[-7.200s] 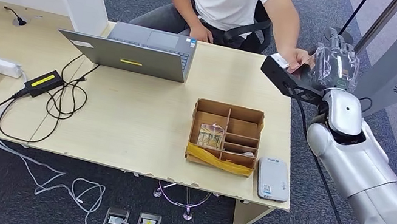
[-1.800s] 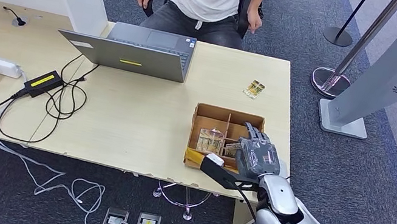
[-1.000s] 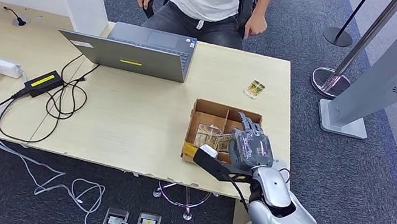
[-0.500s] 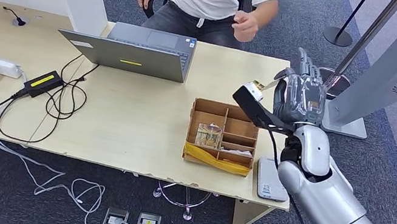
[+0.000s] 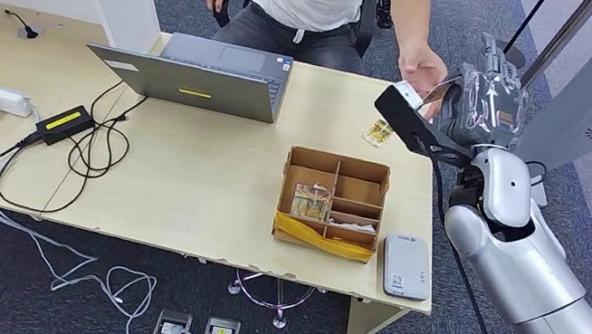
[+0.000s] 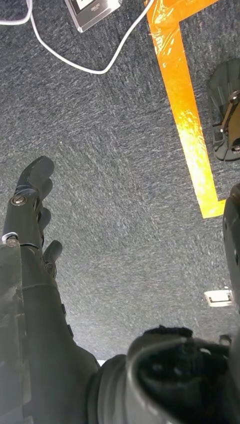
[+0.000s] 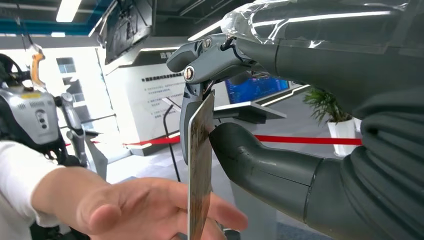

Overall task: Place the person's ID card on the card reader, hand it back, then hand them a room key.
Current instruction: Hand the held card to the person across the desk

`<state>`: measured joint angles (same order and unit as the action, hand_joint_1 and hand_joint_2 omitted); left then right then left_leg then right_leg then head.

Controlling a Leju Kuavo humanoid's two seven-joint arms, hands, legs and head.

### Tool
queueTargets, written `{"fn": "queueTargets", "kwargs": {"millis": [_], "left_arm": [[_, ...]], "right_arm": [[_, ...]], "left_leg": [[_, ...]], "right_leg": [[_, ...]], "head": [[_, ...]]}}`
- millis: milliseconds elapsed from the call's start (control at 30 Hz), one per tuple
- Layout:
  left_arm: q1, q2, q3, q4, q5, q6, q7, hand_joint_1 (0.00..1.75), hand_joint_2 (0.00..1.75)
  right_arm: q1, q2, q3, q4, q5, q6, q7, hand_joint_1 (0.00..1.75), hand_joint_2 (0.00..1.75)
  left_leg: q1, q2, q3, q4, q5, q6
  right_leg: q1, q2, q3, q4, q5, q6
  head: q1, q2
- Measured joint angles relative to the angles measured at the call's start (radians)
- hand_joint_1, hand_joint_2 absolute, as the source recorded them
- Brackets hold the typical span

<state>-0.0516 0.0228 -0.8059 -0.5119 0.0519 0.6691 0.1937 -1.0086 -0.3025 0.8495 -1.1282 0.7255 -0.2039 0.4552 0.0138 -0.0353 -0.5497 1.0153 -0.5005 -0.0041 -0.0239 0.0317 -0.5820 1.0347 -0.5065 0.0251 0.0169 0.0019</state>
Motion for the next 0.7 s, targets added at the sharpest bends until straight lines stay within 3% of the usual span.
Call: {"fn": "queueTargets", "kwargs": {"millis": [433,467,567,600,700], "left_arm": [[-0.035,0.007,-0.092,0.0,0.058,0.002,0.035,0.0,0.0],[-0.036,0.008,-0.098,0.0,0.064,0.002,0.035,0.0,0.0],[-0.037,0.01,-0.113,0.0,0.081,0.002,0.035,0.0,0.0],[-0.038,0.011,-0.117,0.0,0.087,0.002,0.035,0.0,0.0],[-0.04,0.013,-0.129,0.0,0.106,0.002,0.032,0.0,0.0]], "right_arm": [[-0.018,0.045,0.044,0.211,0.009,-0.025,-0.004,1.75,1.75],[-0.02,0.049,0.047,0.227,0.007,-0.034,-0.007,1.64,1.75],[-0.023,0.062,0.054,0.276,0.002,-0.057,-0.022,0.99,1.75],[-0.024,0.066,0.055,0.29,0.0,-0.061,-0.027,0.86,1.75],[-0.024,0.075,0.062,0.327,-0.003,-0.069,-0.037,0.8,1.75]], "left_leg": [[0.0,-0.001,-0.001,0.0,0.0,0.0],[0.0,-0.001,-0.001,0.0,0.0,0.0],[0.0,-0.001,0.0,0.0,0.0,0.0],[0.0,-0.001,0.0,0.0,0.0,0.0],[0.0,0.0,0.0,0.0,0.0,0.0]], "right_leg": [[0.0,0.0,0.0,0.0,0.0,0.0],[0.0,0.0,0.0,0.0,0.0,0.0],[0.0,0.0,0.0,0.0,0.0,0.0],[0.0,0.0,0.0,0.0,0.0,0.0],[0.0,0.0,0.0,0.0,0.0,0.0]], "head": [[0.0,0.0],[0.0,0.0],[0.0,0.0],[0.0,0.0],[0.0,0.0]]}}
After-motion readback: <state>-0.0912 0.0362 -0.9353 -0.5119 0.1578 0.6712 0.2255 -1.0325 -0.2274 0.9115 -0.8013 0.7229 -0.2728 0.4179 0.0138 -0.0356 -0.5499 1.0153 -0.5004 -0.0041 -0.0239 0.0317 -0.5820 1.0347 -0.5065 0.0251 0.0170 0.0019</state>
